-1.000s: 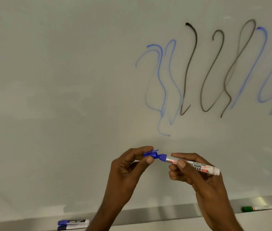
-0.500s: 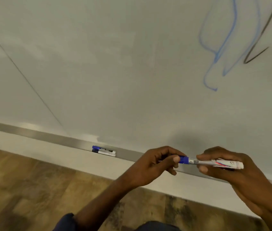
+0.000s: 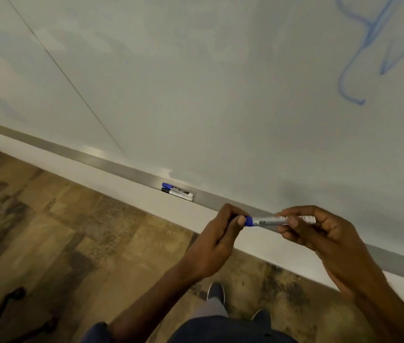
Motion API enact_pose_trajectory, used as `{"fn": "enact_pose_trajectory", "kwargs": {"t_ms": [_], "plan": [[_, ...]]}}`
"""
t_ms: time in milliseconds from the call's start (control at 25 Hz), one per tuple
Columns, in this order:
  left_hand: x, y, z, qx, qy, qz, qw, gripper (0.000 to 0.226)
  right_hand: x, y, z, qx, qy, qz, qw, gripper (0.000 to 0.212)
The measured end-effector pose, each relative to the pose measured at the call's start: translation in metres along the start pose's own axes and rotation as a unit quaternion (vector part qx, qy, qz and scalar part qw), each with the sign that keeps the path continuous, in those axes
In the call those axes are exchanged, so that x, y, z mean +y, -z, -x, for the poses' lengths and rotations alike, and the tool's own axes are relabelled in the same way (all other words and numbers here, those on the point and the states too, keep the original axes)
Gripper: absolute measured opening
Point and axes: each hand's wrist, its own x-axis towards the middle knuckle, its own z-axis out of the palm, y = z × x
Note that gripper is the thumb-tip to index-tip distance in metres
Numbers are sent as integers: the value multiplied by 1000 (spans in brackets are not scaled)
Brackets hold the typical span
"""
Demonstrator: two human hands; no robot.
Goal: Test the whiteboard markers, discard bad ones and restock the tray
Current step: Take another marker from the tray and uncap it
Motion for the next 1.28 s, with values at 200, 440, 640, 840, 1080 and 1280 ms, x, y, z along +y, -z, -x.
{"fn": "enact_pose_trajectory", "kwargs": {"t_ms": [200,440,640,840,1080,1280], "plan": [[-2,21,21,56,-20,16,998,20,-6,-47,3,4,43,-4,999,29],[-92,116,-22,-11,-46,-109,993,23,59,-116,-76,3,-34,-2,999,15],[-216,201,-96,-9,-40,-271,962,15,156,-203,-170,126,-109,52,985,17],[-268,228,-136,-3,-56,-335,941,17,188,-262,-227,261,-132,85,953,23],[-300,232,-136,25,-27,-352,935,28,202,-277,-238,312,-136,134,931,28],[-308,232,-125,66,19,-299,952,30,203,-283,-233,343,-148,117,920,32]]}}
